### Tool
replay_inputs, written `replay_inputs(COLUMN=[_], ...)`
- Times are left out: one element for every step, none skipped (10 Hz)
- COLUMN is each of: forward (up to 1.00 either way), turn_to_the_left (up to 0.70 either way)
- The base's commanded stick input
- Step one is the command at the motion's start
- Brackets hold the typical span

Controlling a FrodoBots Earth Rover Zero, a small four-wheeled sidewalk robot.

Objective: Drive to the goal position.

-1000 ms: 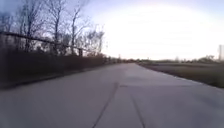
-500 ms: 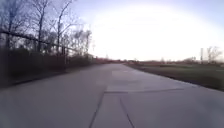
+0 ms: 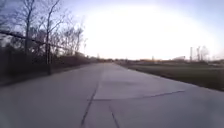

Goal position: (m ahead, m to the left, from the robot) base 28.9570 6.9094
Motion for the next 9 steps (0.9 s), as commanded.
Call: replay_inputs(forward=[1.0, 1.0, 1.0, 1.0, 1.0, 1.0, 1.0, 1.0, 1.0], turn_to_the_left=[0.01, 0.01, 0.01, 0.01, 0.01, 0.01, 0.01, 0.01, 0.01])
